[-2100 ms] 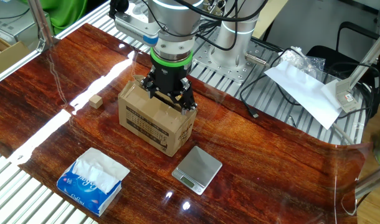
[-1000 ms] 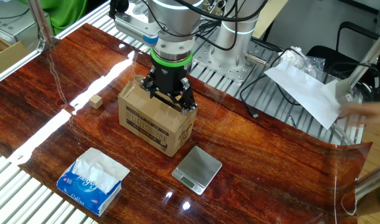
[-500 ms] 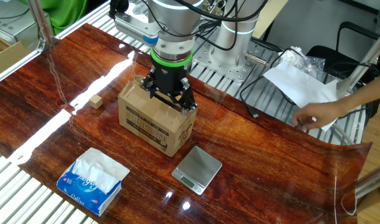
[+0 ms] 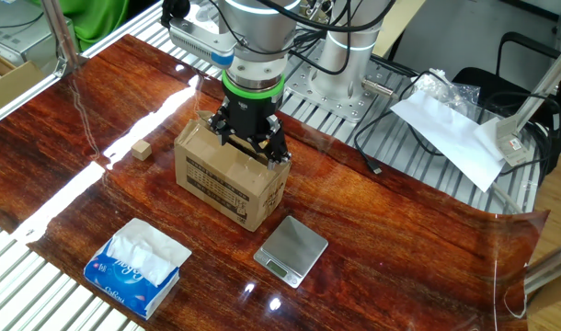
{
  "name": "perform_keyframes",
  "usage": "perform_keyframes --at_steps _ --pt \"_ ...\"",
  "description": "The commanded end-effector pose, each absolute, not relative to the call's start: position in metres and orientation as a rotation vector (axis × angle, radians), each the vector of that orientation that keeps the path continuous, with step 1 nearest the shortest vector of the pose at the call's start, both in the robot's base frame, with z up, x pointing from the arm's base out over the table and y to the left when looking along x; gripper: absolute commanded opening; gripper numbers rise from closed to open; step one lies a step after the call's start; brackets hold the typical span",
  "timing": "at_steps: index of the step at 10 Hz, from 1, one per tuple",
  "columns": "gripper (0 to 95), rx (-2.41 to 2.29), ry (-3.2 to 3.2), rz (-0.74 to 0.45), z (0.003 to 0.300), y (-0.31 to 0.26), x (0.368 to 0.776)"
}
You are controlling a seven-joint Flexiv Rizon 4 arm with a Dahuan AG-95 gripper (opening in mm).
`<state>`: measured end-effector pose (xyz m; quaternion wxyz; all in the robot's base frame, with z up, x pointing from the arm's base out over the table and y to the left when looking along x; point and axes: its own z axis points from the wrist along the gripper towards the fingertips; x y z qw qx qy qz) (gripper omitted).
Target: Open a box
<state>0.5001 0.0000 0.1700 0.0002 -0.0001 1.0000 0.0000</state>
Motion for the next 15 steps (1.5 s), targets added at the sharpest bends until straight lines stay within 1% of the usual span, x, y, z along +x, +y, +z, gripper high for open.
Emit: perform_keyframes --at_steps 1,15 --pt "0.0 0.103 3.096 0.043 0.17 0.0 0.5" --pt "0.0 0.103 3.096 0.045 0.1681 -0.0002 0.496"
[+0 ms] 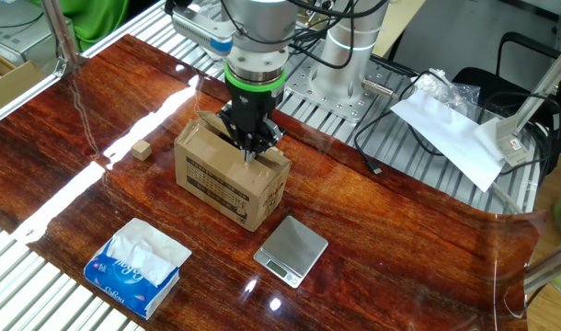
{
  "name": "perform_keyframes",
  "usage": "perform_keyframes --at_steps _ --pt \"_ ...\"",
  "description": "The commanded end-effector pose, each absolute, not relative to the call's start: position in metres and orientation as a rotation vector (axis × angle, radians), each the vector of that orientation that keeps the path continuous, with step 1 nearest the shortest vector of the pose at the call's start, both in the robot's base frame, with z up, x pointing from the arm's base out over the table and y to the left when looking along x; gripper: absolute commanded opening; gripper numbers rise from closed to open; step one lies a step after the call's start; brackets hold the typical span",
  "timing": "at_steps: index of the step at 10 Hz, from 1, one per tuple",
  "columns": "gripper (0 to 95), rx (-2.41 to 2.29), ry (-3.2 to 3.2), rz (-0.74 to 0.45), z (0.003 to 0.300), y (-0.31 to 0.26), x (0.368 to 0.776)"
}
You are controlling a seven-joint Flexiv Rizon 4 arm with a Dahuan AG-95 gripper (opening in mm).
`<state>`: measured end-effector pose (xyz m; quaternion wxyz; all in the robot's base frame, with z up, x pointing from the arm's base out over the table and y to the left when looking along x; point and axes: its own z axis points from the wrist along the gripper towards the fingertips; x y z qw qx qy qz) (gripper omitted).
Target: Open a box
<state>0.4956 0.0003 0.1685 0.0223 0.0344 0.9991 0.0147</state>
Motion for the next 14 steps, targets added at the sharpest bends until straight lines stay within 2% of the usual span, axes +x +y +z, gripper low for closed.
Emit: perform_keyframes --at_steps 1,14 --pt "0.0 0.096 3.095 0.044 0.167 -0.002 0.496" --pt "0.0 0.041 3.114 0.042 0.16 -0.023 0.488"
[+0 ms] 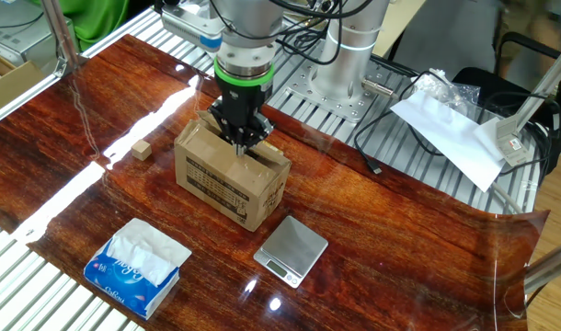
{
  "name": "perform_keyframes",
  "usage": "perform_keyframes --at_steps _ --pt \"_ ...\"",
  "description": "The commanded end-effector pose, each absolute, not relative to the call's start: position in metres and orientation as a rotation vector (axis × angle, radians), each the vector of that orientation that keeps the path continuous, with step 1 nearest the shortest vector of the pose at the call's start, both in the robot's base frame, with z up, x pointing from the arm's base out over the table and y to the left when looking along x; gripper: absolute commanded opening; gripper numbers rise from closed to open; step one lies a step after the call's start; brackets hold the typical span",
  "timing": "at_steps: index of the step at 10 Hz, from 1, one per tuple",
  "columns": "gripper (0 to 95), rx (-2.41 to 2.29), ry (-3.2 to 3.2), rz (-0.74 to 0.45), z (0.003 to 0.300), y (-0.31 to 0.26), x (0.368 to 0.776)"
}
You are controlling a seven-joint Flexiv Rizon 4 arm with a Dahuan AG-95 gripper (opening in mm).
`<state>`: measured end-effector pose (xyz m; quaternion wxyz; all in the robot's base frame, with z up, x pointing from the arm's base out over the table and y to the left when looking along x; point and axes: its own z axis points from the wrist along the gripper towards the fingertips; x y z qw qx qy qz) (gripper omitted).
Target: Open a box
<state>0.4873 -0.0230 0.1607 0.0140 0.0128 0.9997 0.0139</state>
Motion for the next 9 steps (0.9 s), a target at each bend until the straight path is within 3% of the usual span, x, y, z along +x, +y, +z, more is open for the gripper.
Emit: perform_keyframes --at_steps 1,9 --pt "0.0 0.042 3.114 0.042 0.159 -0.023 0.488" --pt "0.0 0.051 3.113 0.048 0.136 -0.019 0.494"
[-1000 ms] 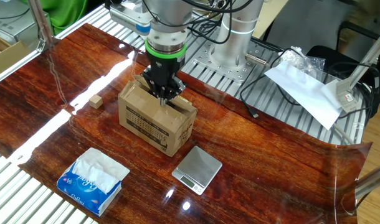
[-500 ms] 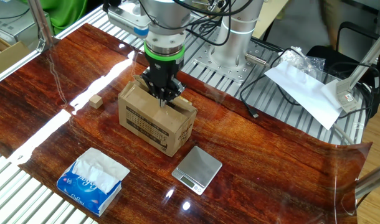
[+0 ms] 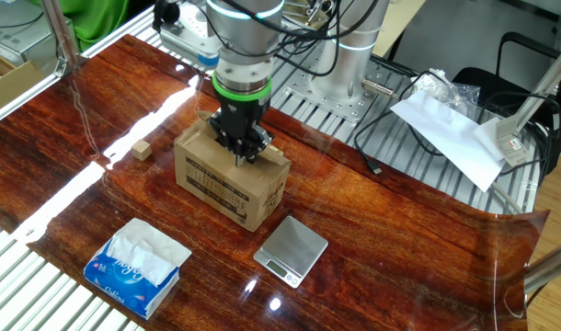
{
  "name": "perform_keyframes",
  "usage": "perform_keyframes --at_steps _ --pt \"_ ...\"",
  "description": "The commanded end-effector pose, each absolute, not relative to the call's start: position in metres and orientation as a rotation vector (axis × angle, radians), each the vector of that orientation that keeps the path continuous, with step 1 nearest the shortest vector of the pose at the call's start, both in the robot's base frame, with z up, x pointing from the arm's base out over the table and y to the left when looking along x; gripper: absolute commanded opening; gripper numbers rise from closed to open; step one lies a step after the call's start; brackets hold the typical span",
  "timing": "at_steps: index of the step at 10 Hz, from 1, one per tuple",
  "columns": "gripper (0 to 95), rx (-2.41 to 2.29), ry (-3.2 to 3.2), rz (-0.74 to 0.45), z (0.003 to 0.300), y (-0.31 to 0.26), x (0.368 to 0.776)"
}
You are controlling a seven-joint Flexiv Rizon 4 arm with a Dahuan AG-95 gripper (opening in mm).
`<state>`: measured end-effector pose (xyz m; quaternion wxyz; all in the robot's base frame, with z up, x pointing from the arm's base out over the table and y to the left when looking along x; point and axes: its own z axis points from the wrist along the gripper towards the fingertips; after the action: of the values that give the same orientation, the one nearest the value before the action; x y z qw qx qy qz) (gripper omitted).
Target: Open a box
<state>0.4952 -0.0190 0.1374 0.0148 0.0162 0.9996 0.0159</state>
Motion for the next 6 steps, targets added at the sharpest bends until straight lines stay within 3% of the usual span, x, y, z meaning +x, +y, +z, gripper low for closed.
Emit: perform_keyframes --at_steps 1,6 --pt "0.0 0.054 3.111 0.048 0.1312 -0.0179 0.495" --pt "0.0 0.066 3.114 0.049 0.1245 -0.0171 0.4963"
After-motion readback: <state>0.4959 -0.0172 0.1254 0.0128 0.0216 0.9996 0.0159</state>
